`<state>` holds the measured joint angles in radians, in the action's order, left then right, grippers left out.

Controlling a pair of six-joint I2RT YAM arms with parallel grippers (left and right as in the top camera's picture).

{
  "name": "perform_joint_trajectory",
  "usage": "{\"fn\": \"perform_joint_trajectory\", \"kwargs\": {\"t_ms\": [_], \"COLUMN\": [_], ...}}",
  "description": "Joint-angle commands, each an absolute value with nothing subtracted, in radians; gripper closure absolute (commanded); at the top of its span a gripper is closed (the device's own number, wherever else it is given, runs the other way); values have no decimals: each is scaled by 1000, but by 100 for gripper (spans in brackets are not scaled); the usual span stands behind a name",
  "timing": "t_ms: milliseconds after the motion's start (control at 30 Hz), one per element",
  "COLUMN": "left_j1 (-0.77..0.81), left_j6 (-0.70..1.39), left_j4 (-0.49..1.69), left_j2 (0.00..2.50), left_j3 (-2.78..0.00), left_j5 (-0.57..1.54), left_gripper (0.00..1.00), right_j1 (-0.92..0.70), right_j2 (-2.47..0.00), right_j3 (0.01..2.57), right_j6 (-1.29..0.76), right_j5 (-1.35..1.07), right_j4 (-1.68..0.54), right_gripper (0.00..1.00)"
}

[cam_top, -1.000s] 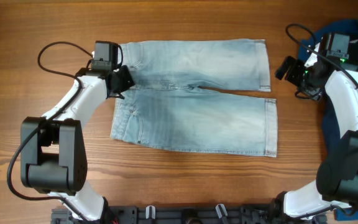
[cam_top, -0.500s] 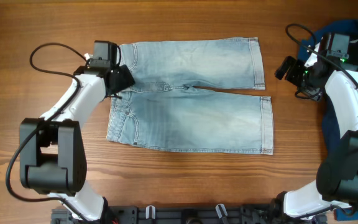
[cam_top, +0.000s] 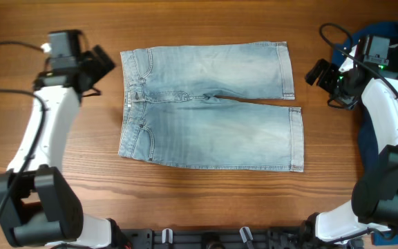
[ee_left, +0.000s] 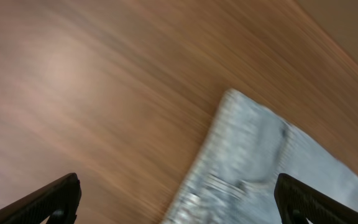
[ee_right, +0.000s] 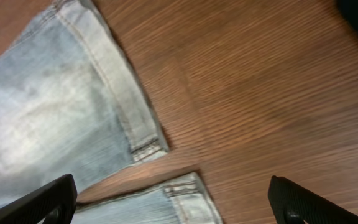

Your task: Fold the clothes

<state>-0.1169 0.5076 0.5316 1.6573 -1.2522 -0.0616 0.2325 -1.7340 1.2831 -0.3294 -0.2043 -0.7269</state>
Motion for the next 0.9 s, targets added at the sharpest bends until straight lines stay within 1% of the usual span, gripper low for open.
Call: {"fn": "perform_joint_trajectory", "kwargs": {"t_ms": [0, 33, 67, 100, 133, 267, 500, 567, 700, 867], "left_j1": [-202, -215, -225, -235, -241, -255, -255, -255, -255, -255], "left_j6": [506, 506, 506, 506, 506, 506, 506, 506, 506, 506], "left_j4": [560, 563, 562, 562, 562, 562, 562, 562, 562, 562], "left_j2": [1645, 1645, 1645, 1645, 1646, 1646, 1645, 1645, 1645, 1645], "left_j3": [-1264, -1264, -1264, -1264, -1264, -1264, -1264, -1264, -1264, -1264], "left_j5": [-49, -49, -49, -49, -49, -49, -49, -49, -49, -49], "left_gripper": [0, 0, 0, 0, 0, 0, 0, 0, 0, 0], "right_j1": [222, 215, 200, 188, 170, 73, -68, -89, -92, -91], "right_j2": [-1713, -1713, -1713, -1713, -1713, -1713, -1717, -1735, -1809, -1942], "right_j3": [1296, 1296, 1296, 1296, 1296, 1296, 1280, 1280, 1280, 1280], "right_j6": [-366, -365, -339, -317, -301, -224, -209, -210, -246, -218], "right_j5": [-276, -279, -280, -287, -287, -274, -59, -7, -7, -7], "right_j4": [-720, -715, -699, -687, -672, -618, -486, -487, -477, -458], "right_gripper": [15, 25, 46, 91, 96, 96, 96, 96, 96, 96]}}
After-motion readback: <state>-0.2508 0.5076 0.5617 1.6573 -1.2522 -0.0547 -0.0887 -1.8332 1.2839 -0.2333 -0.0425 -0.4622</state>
